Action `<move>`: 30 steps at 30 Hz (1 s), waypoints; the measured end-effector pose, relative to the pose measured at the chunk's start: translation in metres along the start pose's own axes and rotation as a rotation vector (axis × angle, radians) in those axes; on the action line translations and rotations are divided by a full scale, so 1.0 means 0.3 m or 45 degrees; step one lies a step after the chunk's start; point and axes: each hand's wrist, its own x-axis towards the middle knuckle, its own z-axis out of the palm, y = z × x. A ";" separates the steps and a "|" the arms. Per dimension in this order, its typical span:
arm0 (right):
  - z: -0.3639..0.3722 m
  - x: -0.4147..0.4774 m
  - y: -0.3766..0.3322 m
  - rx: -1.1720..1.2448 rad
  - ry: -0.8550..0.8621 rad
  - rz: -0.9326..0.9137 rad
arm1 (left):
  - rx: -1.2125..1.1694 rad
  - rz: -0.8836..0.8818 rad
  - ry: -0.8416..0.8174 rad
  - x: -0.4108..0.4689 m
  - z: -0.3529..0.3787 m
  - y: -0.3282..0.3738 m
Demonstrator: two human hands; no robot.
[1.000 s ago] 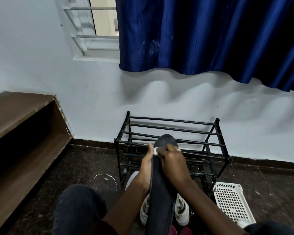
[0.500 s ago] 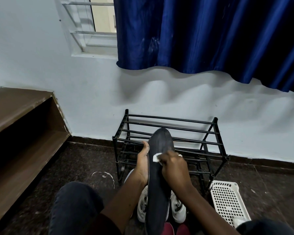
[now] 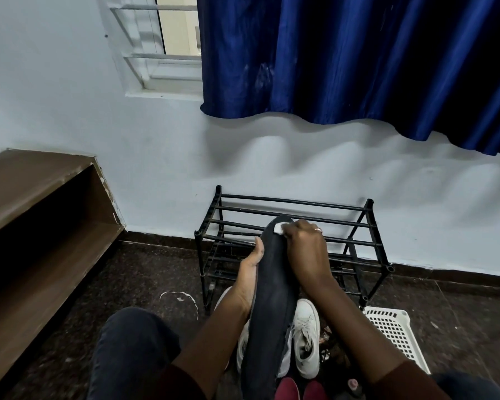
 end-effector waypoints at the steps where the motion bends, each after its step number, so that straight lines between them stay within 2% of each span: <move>1: 0.001 0.014 -0.001 0.012 0.002 0.033 | -0.013 -0.001 -0.012 -0.002 0.004 0.003; 12: 0.018 -0.202 -0.013 -0.009 -0.021 -0.005 | 0.014 0.014 0.092 0.011 -0.005 0.024; 21: 0.009 0.013 0.003 0.191 0.136 0.171 | 0.063 -0.016 0.097 -0.006 0.027 0.029; 24: 0.000 0.020 -0.027 0.225 0.095 0.236 | 0.025 0.021 0.118 -0.001 0.020 0.035; 27: 0.000 -0.048 -0.038 0.207 -0.077 0.359 | 0.002 0.052 0.162 0.006 0.006 0.044; 30: 0.002 -0.137 -0.043 0.153 -0.145 0.351 | 0.038 0.062 0.204 0.013 -0.007 0.044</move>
